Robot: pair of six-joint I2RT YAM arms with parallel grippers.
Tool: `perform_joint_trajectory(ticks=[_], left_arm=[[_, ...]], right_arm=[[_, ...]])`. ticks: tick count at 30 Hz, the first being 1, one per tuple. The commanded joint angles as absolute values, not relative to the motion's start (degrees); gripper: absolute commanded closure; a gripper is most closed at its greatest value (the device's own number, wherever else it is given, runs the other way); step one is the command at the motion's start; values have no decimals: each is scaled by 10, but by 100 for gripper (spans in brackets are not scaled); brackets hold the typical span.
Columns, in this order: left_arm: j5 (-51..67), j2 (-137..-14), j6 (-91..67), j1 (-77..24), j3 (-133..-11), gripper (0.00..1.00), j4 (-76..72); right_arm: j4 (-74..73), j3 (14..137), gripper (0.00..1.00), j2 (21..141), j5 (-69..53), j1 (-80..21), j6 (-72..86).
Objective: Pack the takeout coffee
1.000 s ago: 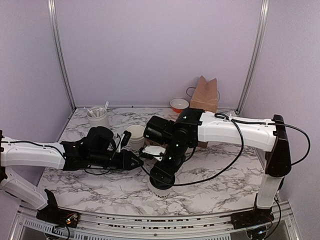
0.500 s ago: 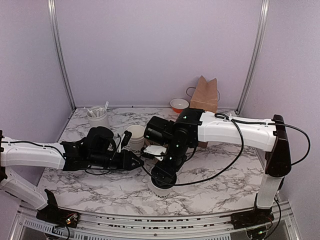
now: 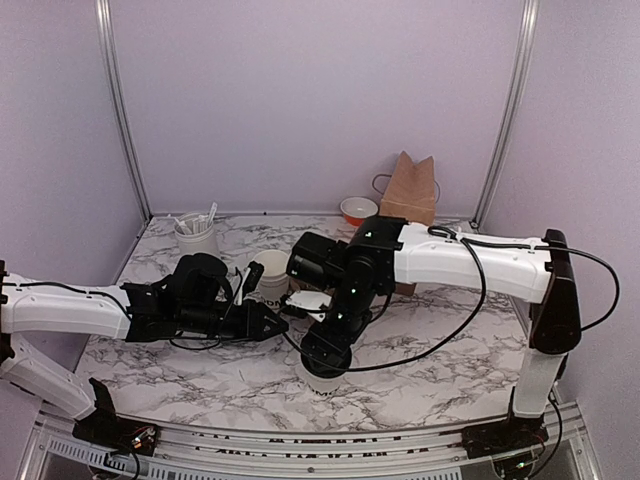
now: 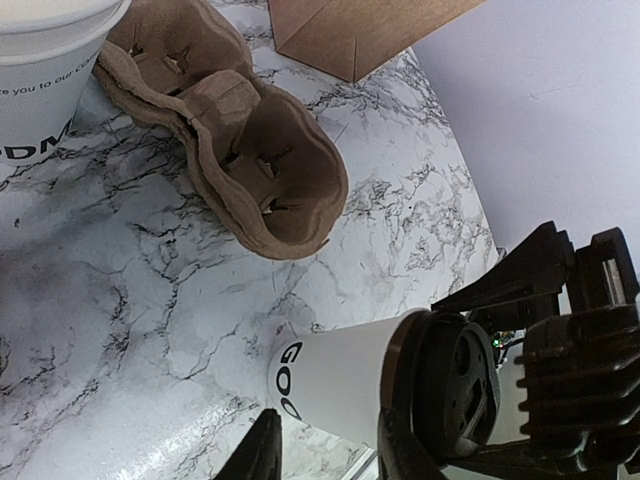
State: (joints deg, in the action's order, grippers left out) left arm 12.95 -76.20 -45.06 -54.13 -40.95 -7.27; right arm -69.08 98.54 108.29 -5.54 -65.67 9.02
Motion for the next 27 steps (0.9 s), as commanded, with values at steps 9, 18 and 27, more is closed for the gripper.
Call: perform_joint_trajectory(ticks=[9,18,27], left_arm=[[128,-762,-451,-544,-405,66,-89],[130,-762,-450,-544,-403,66,-90],[132,-762,-448,-544,-407,66,-87]], right_arm=[[-681,984,18,1094,-62,-660,93],[-675,968,18,1094,-62,-660,98],[-699,1010,19,1097,-38,-660,101]])
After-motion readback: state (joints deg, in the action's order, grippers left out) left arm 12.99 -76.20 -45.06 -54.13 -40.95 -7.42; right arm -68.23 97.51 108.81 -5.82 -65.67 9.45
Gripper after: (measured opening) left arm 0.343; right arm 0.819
